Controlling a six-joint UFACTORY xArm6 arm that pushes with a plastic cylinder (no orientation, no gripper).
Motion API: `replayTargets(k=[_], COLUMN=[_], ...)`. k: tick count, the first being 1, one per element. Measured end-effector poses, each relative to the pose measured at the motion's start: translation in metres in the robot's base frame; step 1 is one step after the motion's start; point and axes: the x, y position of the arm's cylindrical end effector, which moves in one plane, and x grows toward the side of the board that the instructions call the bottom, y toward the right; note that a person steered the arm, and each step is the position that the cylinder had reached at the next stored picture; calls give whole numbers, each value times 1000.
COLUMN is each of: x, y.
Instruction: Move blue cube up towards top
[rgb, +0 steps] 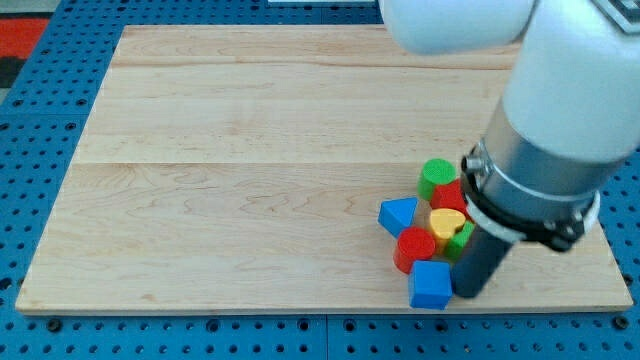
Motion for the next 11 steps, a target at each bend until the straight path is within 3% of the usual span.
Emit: replayTargets(k=[1, 3, 4, 5, 6, 7, 8, 10, 11], x=[-14, -6, 31, 31, 31, 31, 7, -96, -102], y=[-28, 58, 50, 49, 10, -78, -116, -120, -165])
